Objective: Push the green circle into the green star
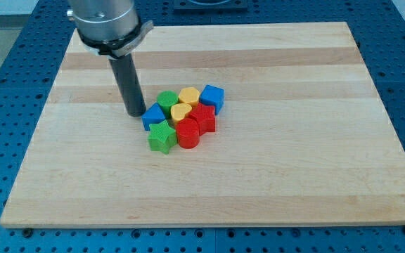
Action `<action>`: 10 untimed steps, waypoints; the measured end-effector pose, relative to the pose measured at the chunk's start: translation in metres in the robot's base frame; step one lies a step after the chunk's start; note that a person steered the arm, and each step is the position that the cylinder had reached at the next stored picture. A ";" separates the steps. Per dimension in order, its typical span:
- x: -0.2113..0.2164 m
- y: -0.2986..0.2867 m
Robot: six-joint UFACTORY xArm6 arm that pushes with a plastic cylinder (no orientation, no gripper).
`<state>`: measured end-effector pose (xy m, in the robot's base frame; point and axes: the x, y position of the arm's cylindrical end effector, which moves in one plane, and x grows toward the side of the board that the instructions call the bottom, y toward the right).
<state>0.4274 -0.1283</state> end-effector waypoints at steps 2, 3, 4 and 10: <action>-0.032 0.000; -0.040 0.007; -0.040 0.021; -0.019 0.039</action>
